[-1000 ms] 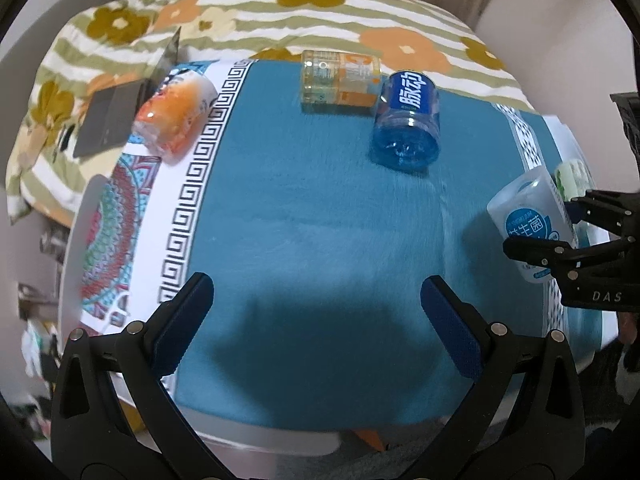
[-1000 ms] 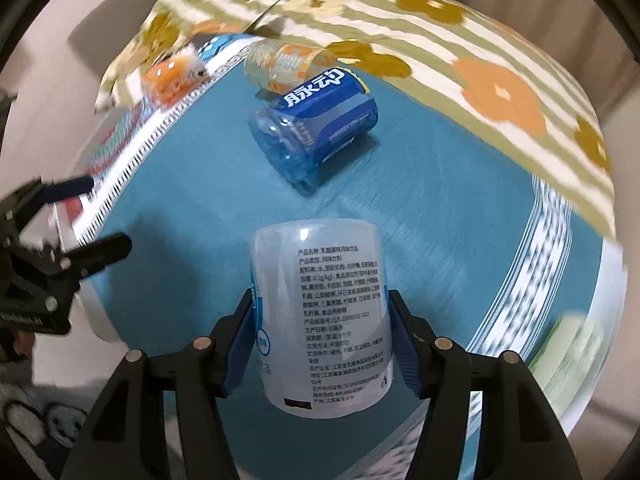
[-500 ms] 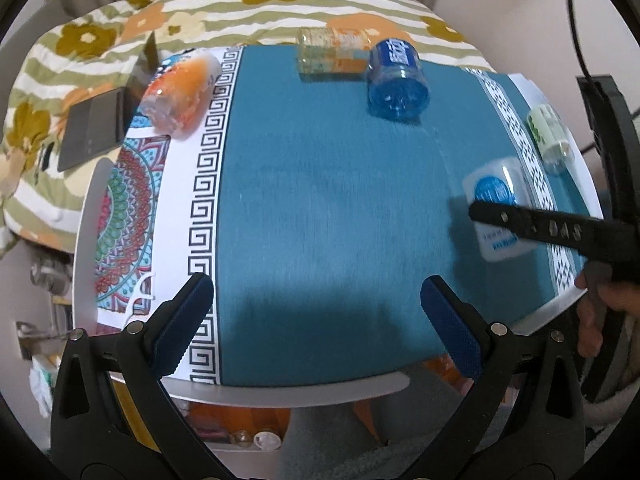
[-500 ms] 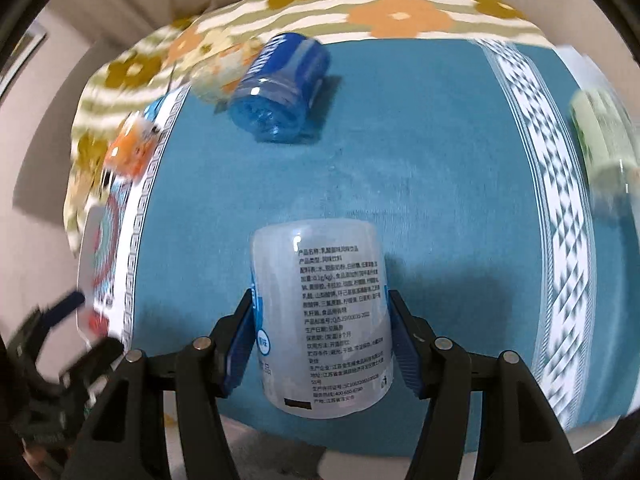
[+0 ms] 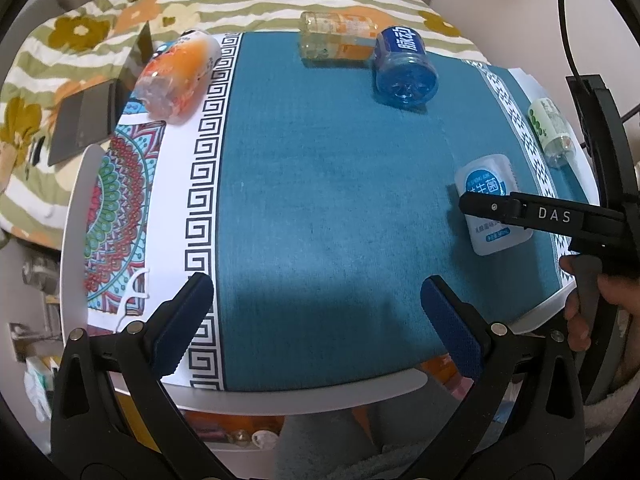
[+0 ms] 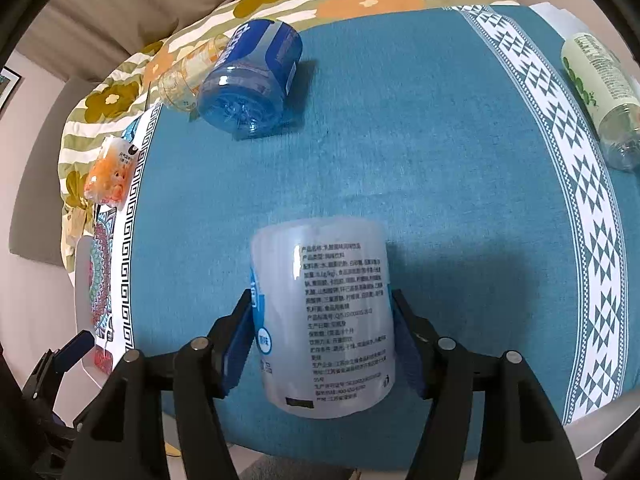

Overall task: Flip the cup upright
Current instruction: 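Lift the white cup with the right gripper and set it down on the cloth, then grasp the white cup with the left gripper around its body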

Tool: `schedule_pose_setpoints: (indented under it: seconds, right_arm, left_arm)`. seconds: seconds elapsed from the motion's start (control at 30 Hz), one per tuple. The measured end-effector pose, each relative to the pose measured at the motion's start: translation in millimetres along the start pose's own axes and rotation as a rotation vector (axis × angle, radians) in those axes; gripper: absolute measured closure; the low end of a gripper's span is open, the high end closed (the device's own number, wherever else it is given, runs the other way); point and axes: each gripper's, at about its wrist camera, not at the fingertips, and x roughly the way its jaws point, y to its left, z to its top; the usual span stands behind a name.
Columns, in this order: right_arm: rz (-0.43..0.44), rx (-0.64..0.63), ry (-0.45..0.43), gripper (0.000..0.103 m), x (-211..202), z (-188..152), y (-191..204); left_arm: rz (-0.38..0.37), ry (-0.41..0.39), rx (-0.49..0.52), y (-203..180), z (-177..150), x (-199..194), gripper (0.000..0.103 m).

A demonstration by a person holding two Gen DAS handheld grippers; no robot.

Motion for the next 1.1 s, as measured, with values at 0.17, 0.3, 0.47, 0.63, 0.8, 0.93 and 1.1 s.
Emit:
schedule_pose_setpoints:
  seconds: [0.17,0.3,0.47,0.63,0.8,0.93,1.1]
  right_arm:
    - [0.027,0.014,-0.006,0.013,-6.5,1.1,-4.3]
    - [0.047,0.024,-0.032,0.009,-22.4,1.9,-9.7]
    - [0.035,0.048,-0.090,0.000,-58.3,-0.6,-24.9]
    - [-0.005,0.007,-0.139,0.000,-99.8,-0.9,-47.6]
    - [-0.099,-0.115,-0.132,0.000,-115.0,6.3,-66.5]
    - [-0.171,-0.220,-0.141,0.000,-115.5,13.3,-80.9]
    - [-0.141,-0.329,-0.147,0.000,-106.3,27.2,-98.2]
  left_arm:
    - [-0.001,-0.010,-0.008,0.1,2.9,-3.7,0.000]
    - [-0.004,-0.018,-0.019,-1.0,7.5,-7.9,0.000]
    - [-0.046,-0.015,-0.042,-8.0,21.6,-17.0,0.000]
    - [-0.053,-0.007,-0.030,-34.3,44.4,-28.1,0.000]
    - [-0.066,0.020,-0.055,-68.7,66.2,-27.7,0.000]
    - [-0.088,0.106,-0.093,-99.3,80.7,-6.3,0.000]
    - [-0.058,0.212,-0.132,-128.4,94.0,29.8,0.000]
